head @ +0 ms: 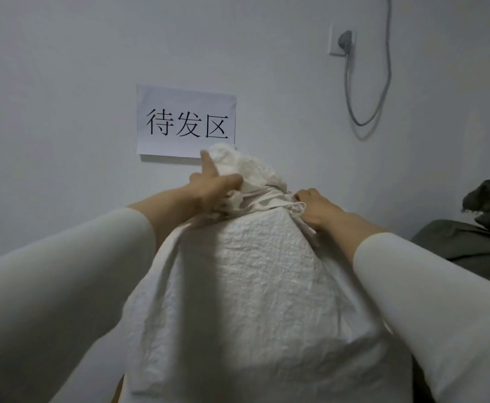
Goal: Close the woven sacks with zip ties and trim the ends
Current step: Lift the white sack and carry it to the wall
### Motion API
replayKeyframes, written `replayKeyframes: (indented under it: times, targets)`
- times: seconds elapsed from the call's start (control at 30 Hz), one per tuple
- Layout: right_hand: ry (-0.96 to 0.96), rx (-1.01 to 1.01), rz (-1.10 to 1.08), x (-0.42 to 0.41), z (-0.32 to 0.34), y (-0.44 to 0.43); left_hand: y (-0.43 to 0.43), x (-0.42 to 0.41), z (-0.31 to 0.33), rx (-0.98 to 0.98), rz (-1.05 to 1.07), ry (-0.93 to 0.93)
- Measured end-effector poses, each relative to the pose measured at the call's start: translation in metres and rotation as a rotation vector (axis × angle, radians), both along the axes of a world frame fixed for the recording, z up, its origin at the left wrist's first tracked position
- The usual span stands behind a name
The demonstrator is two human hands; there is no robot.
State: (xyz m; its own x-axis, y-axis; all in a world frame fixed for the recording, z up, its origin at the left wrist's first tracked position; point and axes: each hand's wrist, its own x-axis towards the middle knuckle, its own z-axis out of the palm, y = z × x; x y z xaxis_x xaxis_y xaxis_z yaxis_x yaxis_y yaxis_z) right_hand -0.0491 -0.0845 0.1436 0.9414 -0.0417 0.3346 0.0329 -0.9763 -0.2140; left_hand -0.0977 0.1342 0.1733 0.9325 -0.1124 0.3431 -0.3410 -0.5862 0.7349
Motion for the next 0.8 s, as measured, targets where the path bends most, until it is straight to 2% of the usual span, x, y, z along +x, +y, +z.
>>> replayKeyframes:
  times: [0.07, 0.13, 0.2, 0.33, 0.43, 0.53, 0.6, 0.67, 0.8]
  targets:
    - [0.053, 0.000, 0.005, 0.006, -0.007, -0.002, 0.001, -0.029, -0.011, 0.335, 0.062, -0.109]
    - [0.060, -0.020, 0.021, 0.009, -0.011, -0.002, 0.004, -0.049, -0.031, 0.622, -0.018, -0.179]
    - [0.038, -0.050, 0.022, 0.005, -0.011, 0.002, 0.011, -0.053, -0.049, 0.761, -0.031, -0.212]
    - [-0.180, 0.002, -0.068, -0.026, -0.008, 0.017, 0.010, -0.035, -0.061, 0.747, 0.132, -0.318]
    - [-0.297, 0.116, -0.091, -0.061, -0.013, 0.034, 0.002, -0.020, -0.075, 0.833, 0.269, -0.452]
    - [-0.342, 0.109, 0.050, -0.092, -0.042, 0.041, 0.005, -0.015, -0.103, 0.775, 0.206, -0.350]
    - [-0.233, -0.033, 0.111, -0.105, -0.071, 0.041, 0.010, -0.013, -0.118, 0.672, 0.141, -0.255]
    - [-0.071, -0.187, 0.084, -0.107, -0.099, 0.037, 0.013, -0.011, -0.126, 0.673, 0.096, -0.198]
    - [0.006, -0.203, 0.036, -0.090, -0.117, 0.031, 0.010, -0.006, -0.126, 0.755, 0.078, -0.129]
